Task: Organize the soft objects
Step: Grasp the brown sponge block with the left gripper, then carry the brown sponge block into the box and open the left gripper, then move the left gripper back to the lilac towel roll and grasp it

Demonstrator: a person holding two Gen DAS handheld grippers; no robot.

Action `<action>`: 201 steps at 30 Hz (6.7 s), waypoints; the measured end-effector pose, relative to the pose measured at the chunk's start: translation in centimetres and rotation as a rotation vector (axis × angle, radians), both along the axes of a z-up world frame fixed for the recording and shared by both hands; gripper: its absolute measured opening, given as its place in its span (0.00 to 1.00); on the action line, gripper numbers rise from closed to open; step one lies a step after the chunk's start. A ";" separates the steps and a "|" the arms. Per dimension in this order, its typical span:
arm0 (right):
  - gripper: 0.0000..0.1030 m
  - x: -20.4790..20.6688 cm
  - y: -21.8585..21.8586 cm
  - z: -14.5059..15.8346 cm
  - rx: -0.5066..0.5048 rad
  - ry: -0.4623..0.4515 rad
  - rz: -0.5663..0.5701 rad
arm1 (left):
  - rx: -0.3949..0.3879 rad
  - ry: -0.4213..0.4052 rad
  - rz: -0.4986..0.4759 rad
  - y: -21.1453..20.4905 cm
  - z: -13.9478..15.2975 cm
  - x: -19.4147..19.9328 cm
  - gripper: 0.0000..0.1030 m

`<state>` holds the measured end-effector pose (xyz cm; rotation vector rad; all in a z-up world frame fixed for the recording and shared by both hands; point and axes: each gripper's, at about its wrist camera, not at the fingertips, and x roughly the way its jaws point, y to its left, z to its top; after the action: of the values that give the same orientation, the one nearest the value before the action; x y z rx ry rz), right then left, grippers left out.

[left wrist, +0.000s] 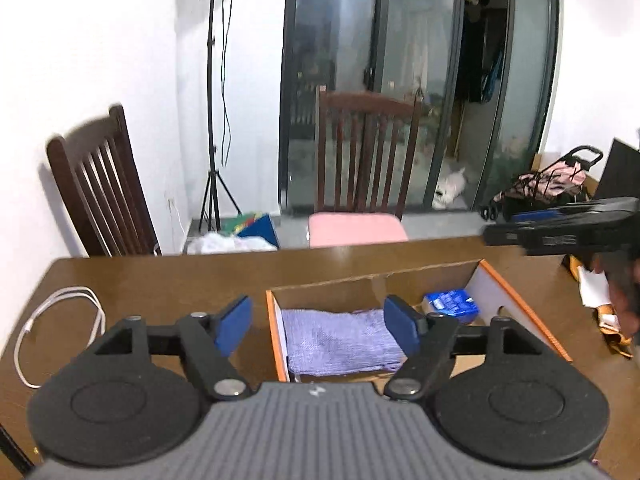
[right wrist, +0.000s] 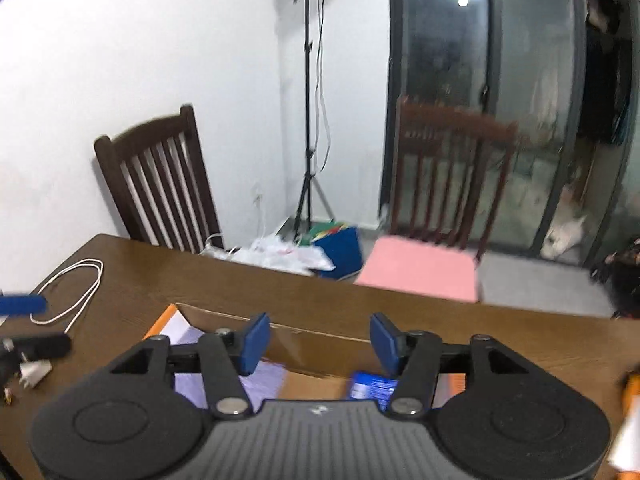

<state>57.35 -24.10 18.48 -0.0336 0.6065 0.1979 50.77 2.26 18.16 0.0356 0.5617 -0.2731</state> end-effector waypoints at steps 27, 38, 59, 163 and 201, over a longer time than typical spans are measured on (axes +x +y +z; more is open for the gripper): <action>0.83 -37.4 -5.6 -9.4 0.079 -0.207 0.175 | 0.052 -0.196 0.132 -1.6 -9.9 -31.5 0.94; 0.81 -37.7 -6.5 -12.5 0.214 -0.104 0.077 | -0.120 -0.071 0.001 -3.1 -10.7 -27.2 0.86; 0.25 -19.4 -11.9 -18.2 0.489 0.088 -0.060 | -0.239 0.424 -0.159 -13.8 -15.8 -5.5 0.37; 0.54 -23.9 -8.0 3.5 0.020 -0.199 0.007 | -0.053 -0.151 -0.068 -7.5 2.0 -17.2 0.90; 0.60 -33.7 0.7 -11.5 0.211 0.002 0.269 | -0.137 0.082 0.055 1.3 -15.5 -27.0 0.68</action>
<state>23.63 -23.40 6.95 0.0893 0.5795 0.5212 23.77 3.58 2.66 -0.1243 0.6228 -0.2598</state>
